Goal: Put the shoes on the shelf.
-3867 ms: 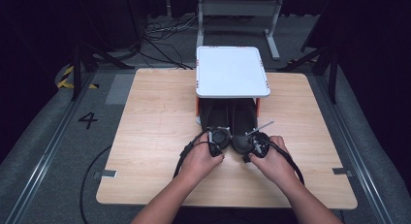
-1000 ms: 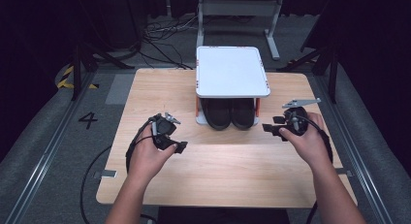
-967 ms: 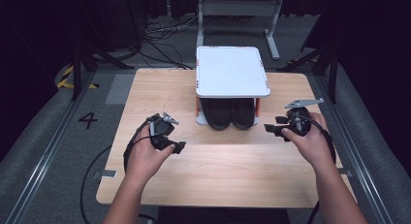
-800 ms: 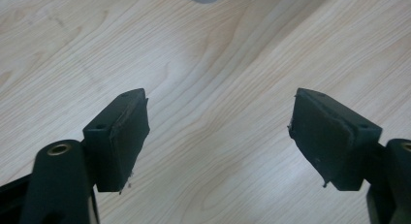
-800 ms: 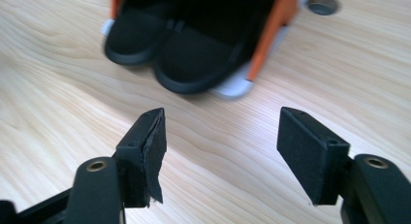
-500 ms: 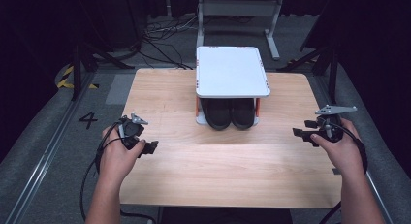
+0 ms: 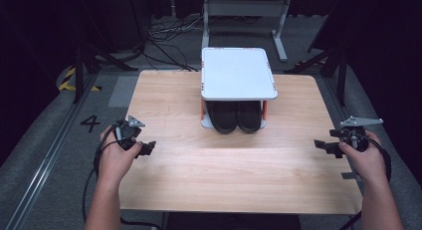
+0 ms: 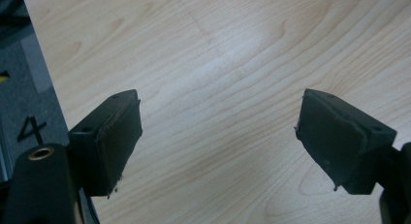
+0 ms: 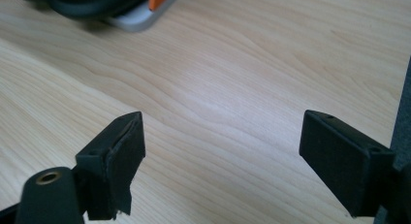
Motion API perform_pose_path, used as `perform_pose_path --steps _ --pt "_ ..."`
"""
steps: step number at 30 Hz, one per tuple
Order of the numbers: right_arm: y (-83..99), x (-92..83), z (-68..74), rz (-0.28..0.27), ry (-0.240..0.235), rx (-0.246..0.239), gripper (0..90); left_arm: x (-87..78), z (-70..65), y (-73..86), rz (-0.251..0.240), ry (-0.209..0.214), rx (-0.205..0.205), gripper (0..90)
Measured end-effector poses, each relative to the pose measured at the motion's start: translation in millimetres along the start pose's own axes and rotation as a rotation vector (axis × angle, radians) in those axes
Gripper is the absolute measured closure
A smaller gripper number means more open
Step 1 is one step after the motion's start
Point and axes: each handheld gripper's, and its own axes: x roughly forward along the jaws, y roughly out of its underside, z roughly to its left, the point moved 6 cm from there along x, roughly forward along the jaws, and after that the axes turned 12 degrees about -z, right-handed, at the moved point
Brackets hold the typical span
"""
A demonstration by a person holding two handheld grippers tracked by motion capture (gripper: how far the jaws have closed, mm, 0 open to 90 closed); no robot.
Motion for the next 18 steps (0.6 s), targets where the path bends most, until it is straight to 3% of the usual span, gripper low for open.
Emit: perform_pose_path --steps 3,6,12,13,16,18 --pt "6.4 4.1 -7.0 0.001 0.001 -0.035 17.6 5.3 4.5 5.1 0.004 -0.011 -0.012 17.2" --pt "14.1 10.2 -13.2 0.001 0.001 -0.037 18.9 10.8 7.0 12.0 0.026 -0.010 -0.003 17.8" --pt "31.5 25.3 -22.1 0.033 0.014 -0.060 18.4 20.7 11.6 19.1 0.025 -0.011 0.048 17.9" --pt "42.0 34.0 -24.0 0.080 0.012 -0.075 17.8 22.9 13.6 20.4 0.032 -0.029 0.052 17.0" --pt "46.7 42.1 -23.6 0.081 0.004 -0.114 17.2 28.7 16.3 25.1 0.034 -0.043 0.028 16.9" --pt "48.3 46.9 -20.6 0.062 -0.020 -0.115 17.1 31.4 17.1 27.9 0.046 -0.041 0.025 17.0"
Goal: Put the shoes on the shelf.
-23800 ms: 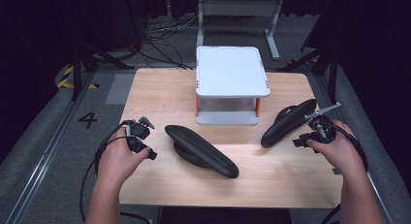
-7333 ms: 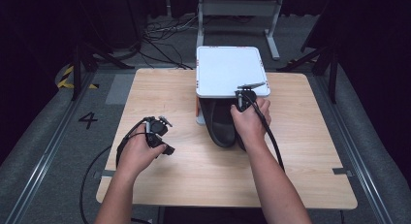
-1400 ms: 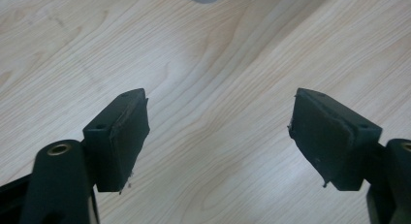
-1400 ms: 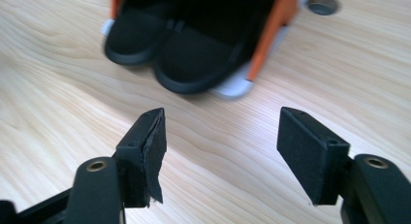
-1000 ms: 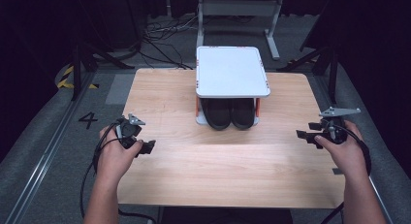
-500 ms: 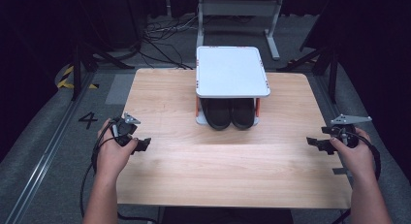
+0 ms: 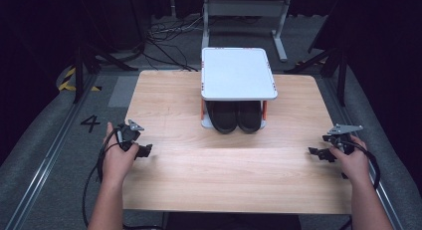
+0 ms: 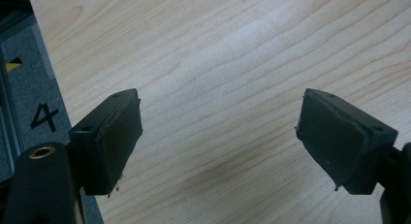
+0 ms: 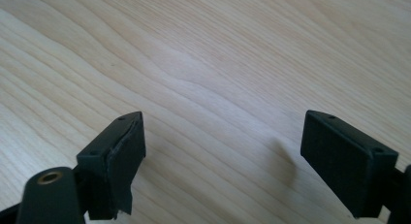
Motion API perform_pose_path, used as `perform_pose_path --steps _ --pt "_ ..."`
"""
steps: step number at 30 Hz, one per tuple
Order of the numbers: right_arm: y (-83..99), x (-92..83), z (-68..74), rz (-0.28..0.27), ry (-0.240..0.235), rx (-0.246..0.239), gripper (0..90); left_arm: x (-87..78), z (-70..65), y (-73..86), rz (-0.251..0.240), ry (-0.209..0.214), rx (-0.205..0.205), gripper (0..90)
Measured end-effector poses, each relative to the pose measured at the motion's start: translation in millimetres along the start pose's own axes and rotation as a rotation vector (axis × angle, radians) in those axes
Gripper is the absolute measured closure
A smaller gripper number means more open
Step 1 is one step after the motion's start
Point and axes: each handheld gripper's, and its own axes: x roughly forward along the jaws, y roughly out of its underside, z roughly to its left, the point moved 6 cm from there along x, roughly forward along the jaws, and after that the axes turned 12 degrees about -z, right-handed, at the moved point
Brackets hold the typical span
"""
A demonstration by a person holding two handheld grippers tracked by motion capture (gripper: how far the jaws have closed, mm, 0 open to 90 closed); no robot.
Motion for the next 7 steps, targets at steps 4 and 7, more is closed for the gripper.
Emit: perform_pose_path --steps 4,7 --pt "1.6 9.3 5.2 -0.060 -0.038 0.036 15.7 5.2 -1.3 2.7 -0.002 0.015 -0.017 17.0" --pt "1.0 11.0 4.8 -0.068 -0.034 0.037 15.5 6.6 -2.4 3.2 -0.010 0.025 -0.021 17.0"
